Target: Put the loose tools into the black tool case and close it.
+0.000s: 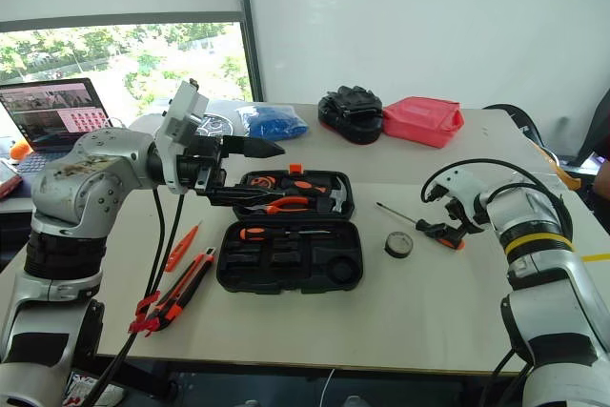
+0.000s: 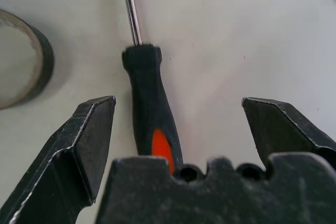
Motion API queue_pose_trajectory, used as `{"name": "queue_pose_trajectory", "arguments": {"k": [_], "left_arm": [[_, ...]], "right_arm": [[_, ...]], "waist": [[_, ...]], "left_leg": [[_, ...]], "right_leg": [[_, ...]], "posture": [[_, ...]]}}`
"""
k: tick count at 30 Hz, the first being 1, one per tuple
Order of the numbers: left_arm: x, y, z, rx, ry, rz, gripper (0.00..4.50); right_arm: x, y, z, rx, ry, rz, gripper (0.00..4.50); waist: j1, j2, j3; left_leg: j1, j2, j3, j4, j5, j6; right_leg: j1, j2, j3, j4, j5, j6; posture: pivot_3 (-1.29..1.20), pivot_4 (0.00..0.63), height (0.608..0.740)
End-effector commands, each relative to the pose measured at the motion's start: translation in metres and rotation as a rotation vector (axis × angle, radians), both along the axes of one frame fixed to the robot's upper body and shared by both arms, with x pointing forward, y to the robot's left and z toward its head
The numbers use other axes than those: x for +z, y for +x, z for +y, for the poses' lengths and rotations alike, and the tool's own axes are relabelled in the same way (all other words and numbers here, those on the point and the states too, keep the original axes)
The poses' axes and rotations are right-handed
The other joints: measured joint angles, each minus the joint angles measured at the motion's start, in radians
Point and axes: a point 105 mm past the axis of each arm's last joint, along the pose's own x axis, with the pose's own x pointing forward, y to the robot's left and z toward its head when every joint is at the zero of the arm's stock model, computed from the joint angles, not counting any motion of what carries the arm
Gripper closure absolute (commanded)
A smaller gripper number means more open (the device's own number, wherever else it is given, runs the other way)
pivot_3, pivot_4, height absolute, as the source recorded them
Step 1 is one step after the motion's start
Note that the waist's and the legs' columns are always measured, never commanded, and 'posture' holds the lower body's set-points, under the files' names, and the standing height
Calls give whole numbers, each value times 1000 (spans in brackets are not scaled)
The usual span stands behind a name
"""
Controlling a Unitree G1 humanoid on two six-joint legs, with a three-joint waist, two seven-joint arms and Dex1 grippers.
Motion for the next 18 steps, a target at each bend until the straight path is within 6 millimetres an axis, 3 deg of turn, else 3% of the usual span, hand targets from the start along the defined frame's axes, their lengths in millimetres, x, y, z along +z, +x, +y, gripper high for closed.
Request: {"name": "queue_pose_trajectory", "arguments": {"k": [1,3,11,14,16,18], "left_arm": [[10,-6,3,2,-3,-61,1],[10,-5,3,5,0,-62,0],[3,-2,8,12,14,-46,0],[5,-4,14,11,13,-37,0],[4,-6,22,23,20,-24,0],[-2,-7,37,59,43,-1,0]], "right_arm": [[5,2,-4,10,-7,-11,250],[5,3,-3,10,2,-19,646],[12,-1,-6,12,70,-17,3325],[31,-3,-9,6,126,-46,3487],[49,-2,-1,33,187,-91,3488],[73,-2,24,136,274,-128,3488]], "waist": [[-5,0,0],[-7,0,0],[-9,0,0],[-8,2,1],[-8,4,3],[-11,5,3]], "left_leg": [[0,0,0,0,0,0],[1,0,-1,0,0,0],[4,0,-2,0,0,0],[3,0,-3,0,0,0],[2,0,-5,0,0,0],[3,0,-6,-1,0,0]], "right_leg": [[0,0,0,0,0,0],[1,0,0,1,0,0],[2,0,1,1,0,0],[2,0,1,1,0,0],[1,0,1,1,0,0],[1,0,1,1,0,0]], "posture": [[0,150,740],[0,150,740],[0,150,740],[0,150,740],[0,150,740],[0,150,740]]}}
